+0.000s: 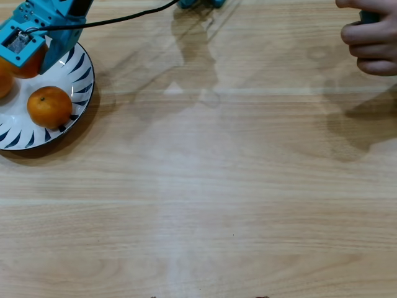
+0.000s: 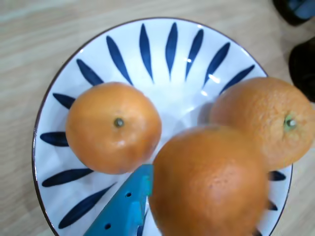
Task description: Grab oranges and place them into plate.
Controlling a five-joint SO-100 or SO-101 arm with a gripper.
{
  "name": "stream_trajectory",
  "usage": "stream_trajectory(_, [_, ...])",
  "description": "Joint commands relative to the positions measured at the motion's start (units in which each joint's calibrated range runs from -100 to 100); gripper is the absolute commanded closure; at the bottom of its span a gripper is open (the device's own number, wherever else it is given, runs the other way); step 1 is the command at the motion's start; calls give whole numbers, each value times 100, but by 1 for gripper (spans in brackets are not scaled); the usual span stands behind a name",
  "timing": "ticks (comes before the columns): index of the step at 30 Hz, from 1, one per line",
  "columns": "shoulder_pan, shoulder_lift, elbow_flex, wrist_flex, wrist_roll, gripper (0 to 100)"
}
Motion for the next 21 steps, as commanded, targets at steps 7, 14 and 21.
stream_trajectory(7, [-59,-139,-102,-121,7,44])
stream_trajectory(14, [-841,-730,-102,-113,33,44])
stream_trajectory(21, [-2325,-1440,188,-104,39,58])
